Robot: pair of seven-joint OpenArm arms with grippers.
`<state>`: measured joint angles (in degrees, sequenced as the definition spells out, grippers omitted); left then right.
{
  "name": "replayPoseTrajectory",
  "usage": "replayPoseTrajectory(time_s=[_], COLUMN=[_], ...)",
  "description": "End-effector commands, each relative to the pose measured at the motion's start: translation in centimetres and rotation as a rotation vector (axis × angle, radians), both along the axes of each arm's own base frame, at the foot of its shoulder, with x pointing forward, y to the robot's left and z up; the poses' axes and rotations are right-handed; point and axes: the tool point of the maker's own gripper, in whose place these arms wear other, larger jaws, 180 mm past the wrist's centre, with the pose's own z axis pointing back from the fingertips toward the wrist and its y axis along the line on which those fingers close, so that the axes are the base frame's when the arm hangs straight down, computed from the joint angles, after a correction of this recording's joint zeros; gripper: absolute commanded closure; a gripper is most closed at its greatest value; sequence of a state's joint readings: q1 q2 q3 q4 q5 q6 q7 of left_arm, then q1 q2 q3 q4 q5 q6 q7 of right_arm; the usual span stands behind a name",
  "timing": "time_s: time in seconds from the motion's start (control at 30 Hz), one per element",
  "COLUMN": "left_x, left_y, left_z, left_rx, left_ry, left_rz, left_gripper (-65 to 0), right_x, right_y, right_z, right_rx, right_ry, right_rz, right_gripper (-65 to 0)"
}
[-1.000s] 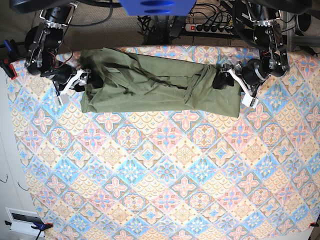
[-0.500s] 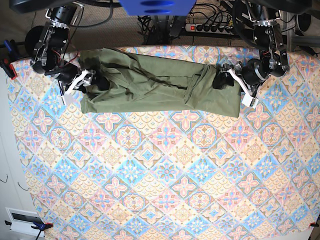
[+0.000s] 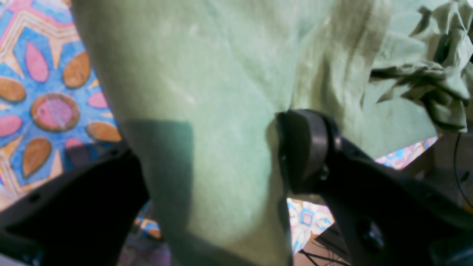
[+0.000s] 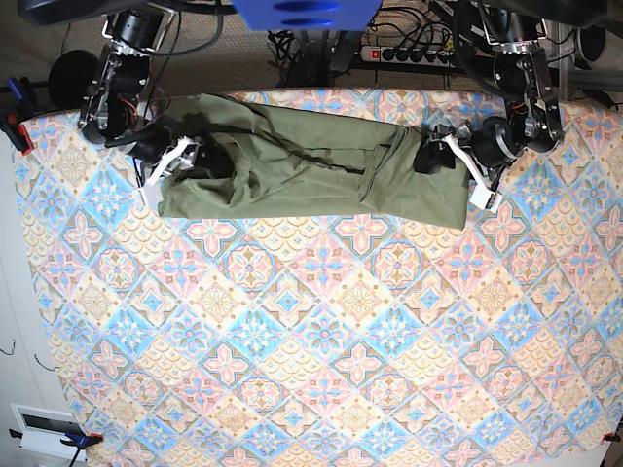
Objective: Layout the t-shirt on the table in an organized manner, then fold the t-shirt properly
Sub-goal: 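Hold both strip ends and pull the strip away from the cloth edge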
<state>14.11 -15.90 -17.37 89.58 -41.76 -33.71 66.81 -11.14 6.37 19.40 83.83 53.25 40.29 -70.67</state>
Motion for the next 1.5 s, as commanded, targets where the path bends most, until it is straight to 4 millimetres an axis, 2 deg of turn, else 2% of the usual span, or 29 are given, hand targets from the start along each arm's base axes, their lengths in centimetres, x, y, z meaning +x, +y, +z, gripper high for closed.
replayPoseTrajectory(time_s=[0.0, 0.1, 0.17, 0.23, 0.33, 0.4, 0.43, 0.57, 0.67, 0.77, 0.9, 1.13, 1.33, 1.47], left_x=[-0.7, -0.6, -0.6, -0.6, -0.6, -0.6, -0.6, -0.4, 0.1, 0.9, 2.4, 4.1, 4.2, 3.7], left_y=[0.3, 0.3, 0.3, 0.3, 0.3, 0.2, 0.2, 0.1, -0.1, -1.3, -2.2, -3.1, -3.9, -2.2], left_z=[-0.6, -0.6, -0.6, -0.6, -0.6, -0.6, -0.6, -0.4, -0.1, 0.6, 1.6, 1.2, 2.7, 3.1], left_rx=[0.035, 0.036, 0.036, 0.036, 0.033, 0.031, 0.031, 0.026, 0.02, -0.039, -0.083, -0.132, -0.173, -0.17], left_ry=[0.04, 0.038, 0.038, 0.038, 0.038, 0.036, 0.036, 0.027, 0.013, -0.009, -0.048, -0.042, -0.083, -0.085], left_rz=[-0.019, -0.019, -0.019, -0.019, -0.018, -0.018, -0.018, -0.015, -0.013, -0.008, -0.004, 0.012, 0.005, 0.008], left_gripper=[-42.8, -42.8, -42.8, -42.8, -42.8, -42.8, -42.8, -42.8, -42.8, -42.8, -43.4, -43.6, -43.2, -43.4], right_x=[-1.0, -1.0, -1.0, -1.0, -1.1, -1.5, -1.7, 2.0, 3.9, 5.8, 7.7, 9.7, 9.8, 9.8], right_y=[0.0, 0.0, 0.0, 0.0, 0.0, 0.0, 0.0, -0.2, -0.6, -2.3, -4.0, -4.8, -4.9, -3.7], right_z=[-0.8, -0.8, -0.8, -0.8, -0.9, -1.6, -2.0, -0.5, 0.6, 1.9, 1.9, 2.1, 2.3, 2.6], right_rx=[-0.03, -0.031, -0.031, -0.031, -0.029, -0.017, -0.013, -0.003, -0.011, -0.054, -0.107, -0.171, -0.202, -0.217], right_ry=[0.047, 0.049, 0.049, 0.049, 0.054, 0.08, 0.095, 0.025, -0.017, -0.06, -0.051, -0.049, -0.054, -0.071], right_rz=[0.033, 0.033, 0.033, 0.033, 0.032, 0.027, 0.025, 0.015, 0.013, 0.013, 0.01, 0.021, 0.035, 0.085], right_gripper=[-43.9, -43.1, -37.4, -27.2, -7.9, 0.0, 0.0, -0.5, -0.2, -0.2, -0.2, -0.2, -0.2, -0.2])
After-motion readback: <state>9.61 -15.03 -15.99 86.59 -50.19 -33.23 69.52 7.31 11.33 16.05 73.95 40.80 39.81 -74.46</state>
